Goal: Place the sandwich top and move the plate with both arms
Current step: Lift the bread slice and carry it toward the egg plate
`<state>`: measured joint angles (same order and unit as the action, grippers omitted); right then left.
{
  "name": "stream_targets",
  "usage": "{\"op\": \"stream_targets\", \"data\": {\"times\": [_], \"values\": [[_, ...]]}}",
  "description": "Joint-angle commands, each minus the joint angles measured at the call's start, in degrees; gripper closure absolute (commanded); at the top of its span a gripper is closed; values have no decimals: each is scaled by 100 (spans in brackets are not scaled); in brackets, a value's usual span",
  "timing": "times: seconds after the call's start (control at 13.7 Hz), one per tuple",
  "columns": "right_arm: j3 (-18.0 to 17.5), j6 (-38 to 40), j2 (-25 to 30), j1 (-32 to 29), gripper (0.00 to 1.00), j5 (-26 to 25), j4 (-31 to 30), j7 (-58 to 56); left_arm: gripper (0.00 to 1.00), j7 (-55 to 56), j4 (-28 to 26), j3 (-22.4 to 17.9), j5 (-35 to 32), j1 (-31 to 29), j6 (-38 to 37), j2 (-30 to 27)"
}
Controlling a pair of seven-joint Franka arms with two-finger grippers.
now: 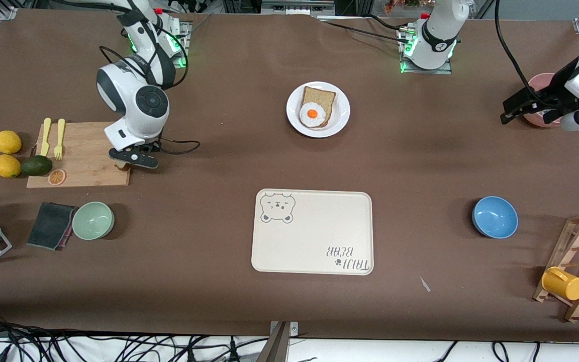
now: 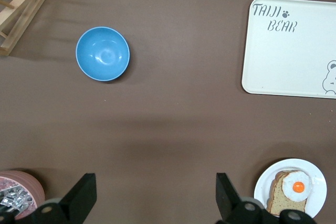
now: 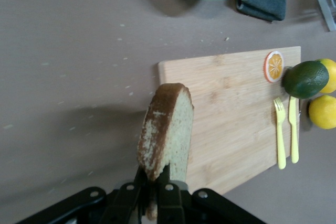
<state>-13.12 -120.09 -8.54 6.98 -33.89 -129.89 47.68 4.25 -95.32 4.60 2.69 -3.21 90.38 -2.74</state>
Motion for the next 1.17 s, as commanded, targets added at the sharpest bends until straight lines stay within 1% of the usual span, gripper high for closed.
{"op": "stream_targets", "data": {"times": [0.0,0.29,0.44,0.59,0.66,0.8,1.1], "values": [[-190,502,397,5,99,767,349,-565,0,-30,189,32,-93,-31,-135,72],[-629,1171,406,66,99,1515,1262,-734,0,-30,189,33,-93,-31,-135,72],[-648,1382,319,294,99,1954,1711,-717,0,-30,189,24,-93,-31,-135,81],[-639,1558,161,575,99,2271,2115,-655,0,-30,189,24,-93,-31,-135,81],[-639,1698,30,698,99,2377,2361,-542,0,-30,189,32,-93,-31,-135,81],[-639,1822,-278,1058,99,2457,2722,36,0,-21,189,33,-93,-31,-135,81],[-630,1980,-1033,1840,99,2466,3293,1197,0,-21,189,32,-93,-31,-135,72]]}}
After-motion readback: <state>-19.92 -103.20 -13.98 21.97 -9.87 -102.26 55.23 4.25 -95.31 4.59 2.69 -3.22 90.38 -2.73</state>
